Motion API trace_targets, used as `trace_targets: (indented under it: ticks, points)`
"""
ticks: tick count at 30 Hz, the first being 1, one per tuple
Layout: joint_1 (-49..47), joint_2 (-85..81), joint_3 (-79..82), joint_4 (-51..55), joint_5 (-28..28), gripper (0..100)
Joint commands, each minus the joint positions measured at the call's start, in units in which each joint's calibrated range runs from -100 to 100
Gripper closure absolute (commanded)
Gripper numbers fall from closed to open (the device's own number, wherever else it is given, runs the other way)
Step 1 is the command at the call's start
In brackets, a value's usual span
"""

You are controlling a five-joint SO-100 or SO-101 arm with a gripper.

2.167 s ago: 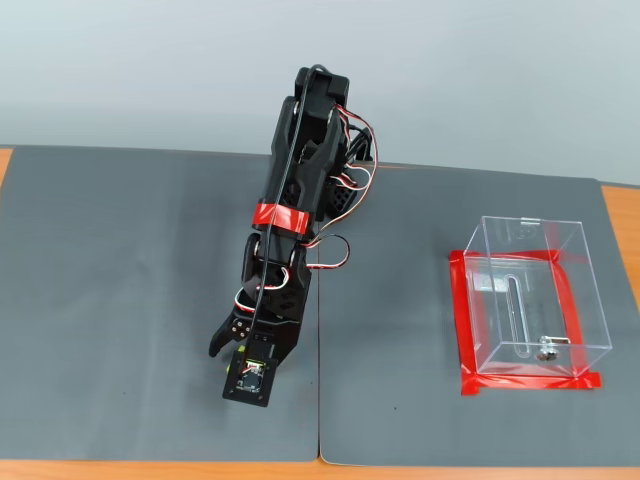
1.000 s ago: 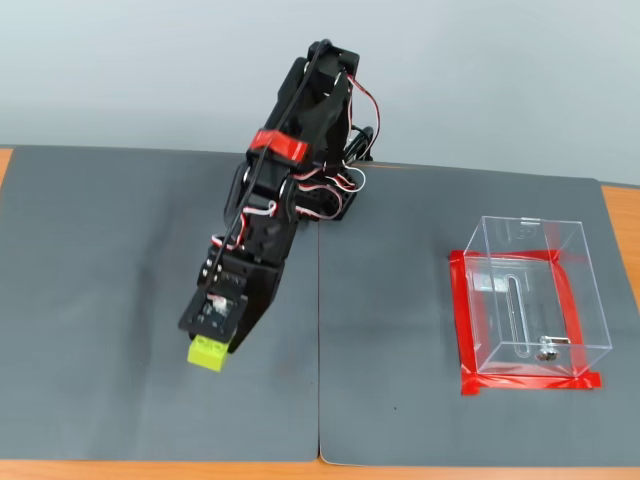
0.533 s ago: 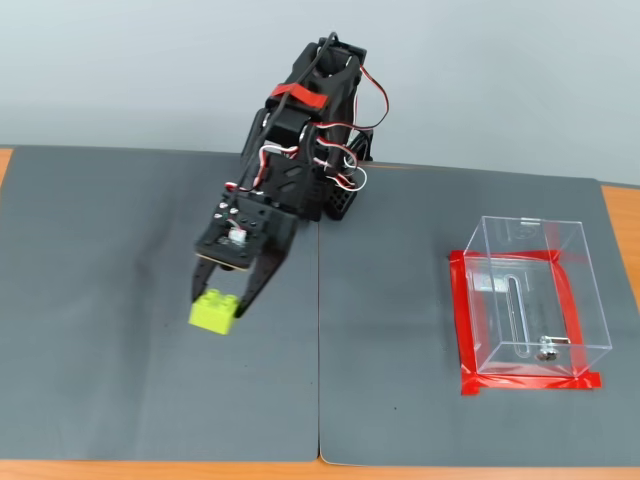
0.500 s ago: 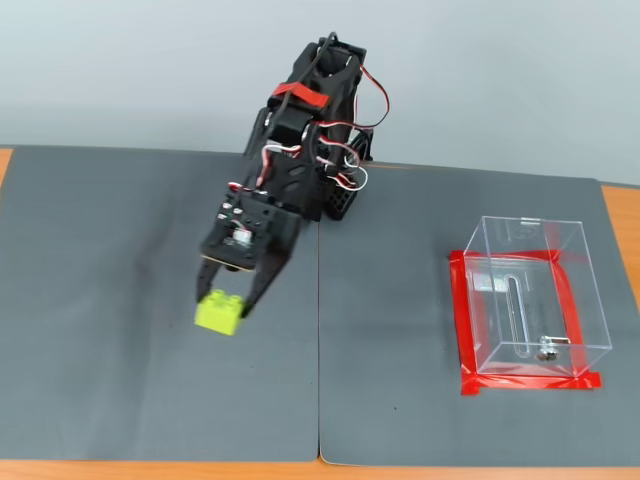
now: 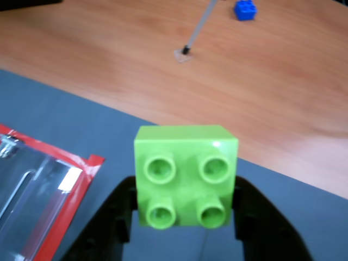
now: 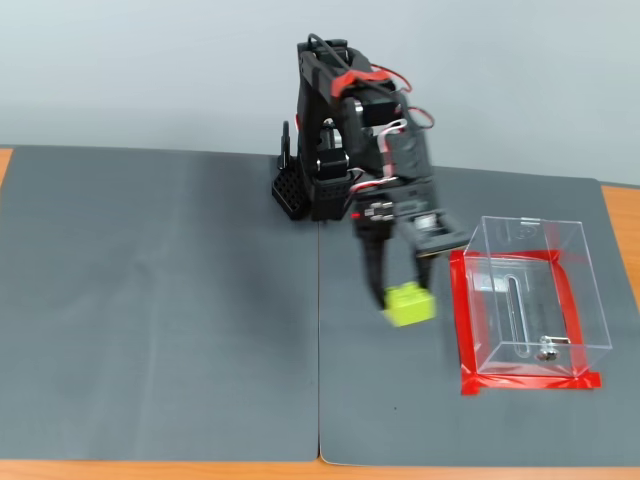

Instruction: Pick the green lego block and place it into the transparent box

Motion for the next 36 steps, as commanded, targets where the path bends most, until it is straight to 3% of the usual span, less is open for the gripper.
trace_targets:
  ticks: [1, 7, 14, 36]
  points:
    - [-7.85, -1.41, -3.57, 0.13, -0.25, 95]
    - [-22.17, -1.41, -5.65, 0.22, -0.14, 95]
    - [-30.30, -0.90, -4.84, 0.22, 0.12, 95]
    - [-31.87, 16.22, -5.56, -0.65, -0.20, 95]
